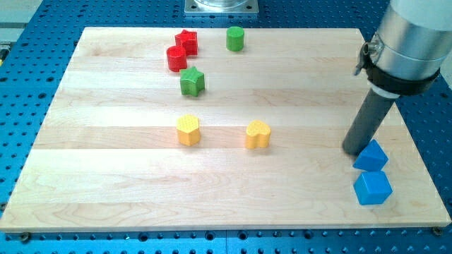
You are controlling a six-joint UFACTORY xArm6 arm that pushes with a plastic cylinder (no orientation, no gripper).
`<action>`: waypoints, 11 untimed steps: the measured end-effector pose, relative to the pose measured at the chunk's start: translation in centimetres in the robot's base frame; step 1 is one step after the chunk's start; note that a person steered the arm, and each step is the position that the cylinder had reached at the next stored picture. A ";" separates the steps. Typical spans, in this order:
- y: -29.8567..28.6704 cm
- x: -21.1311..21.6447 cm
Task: Place your arm at the top of the heart
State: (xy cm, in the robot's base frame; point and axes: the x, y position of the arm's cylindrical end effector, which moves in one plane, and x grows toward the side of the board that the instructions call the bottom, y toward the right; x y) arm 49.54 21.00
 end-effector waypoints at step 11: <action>-14.3 -6.3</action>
